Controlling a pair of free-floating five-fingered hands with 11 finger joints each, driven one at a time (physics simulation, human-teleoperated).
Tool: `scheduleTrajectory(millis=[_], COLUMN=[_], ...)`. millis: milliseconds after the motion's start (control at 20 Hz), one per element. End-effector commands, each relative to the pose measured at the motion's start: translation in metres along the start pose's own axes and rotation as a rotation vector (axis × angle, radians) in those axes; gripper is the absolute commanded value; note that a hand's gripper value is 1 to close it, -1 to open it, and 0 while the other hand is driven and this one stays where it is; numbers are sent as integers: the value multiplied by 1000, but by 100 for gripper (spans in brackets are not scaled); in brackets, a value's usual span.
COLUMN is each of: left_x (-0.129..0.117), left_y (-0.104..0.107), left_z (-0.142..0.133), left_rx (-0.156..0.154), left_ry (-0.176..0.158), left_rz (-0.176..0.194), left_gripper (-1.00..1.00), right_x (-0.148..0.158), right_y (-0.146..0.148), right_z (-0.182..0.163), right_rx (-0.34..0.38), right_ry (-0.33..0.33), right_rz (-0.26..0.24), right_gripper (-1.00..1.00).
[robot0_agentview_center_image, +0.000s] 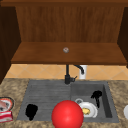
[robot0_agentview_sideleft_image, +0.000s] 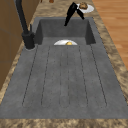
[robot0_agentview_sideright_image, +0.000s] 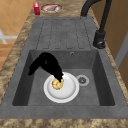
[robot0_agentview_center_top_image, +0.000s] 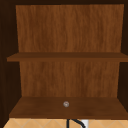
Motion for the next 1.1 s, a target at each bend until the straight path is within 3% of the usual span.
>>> scheduleTrajectory(millis=[0, 350, 550, 1050], left_x=[0, 0, 0, 0], left_y=[0, 0, 0, 0], left_z=[0, 0, 0, 0], left_rx=[0, 0, 0, 0], left_ry=[0, 0, 0, 0], left_rz=[0, 0, 0, 0], left_gripper=[0, 0, 0, 0], right_x=[-20, -60, -73, -125], right_y=[7, 11, -4, 4], right_z=[24, 69, 94, 161], right_rx=[-1, -20, -18, -35], right_ry=[-18, -18, -19, -52], right_rz=[-13, -5, 4, -32], right_gripper=[-100, -100, -100, -100])
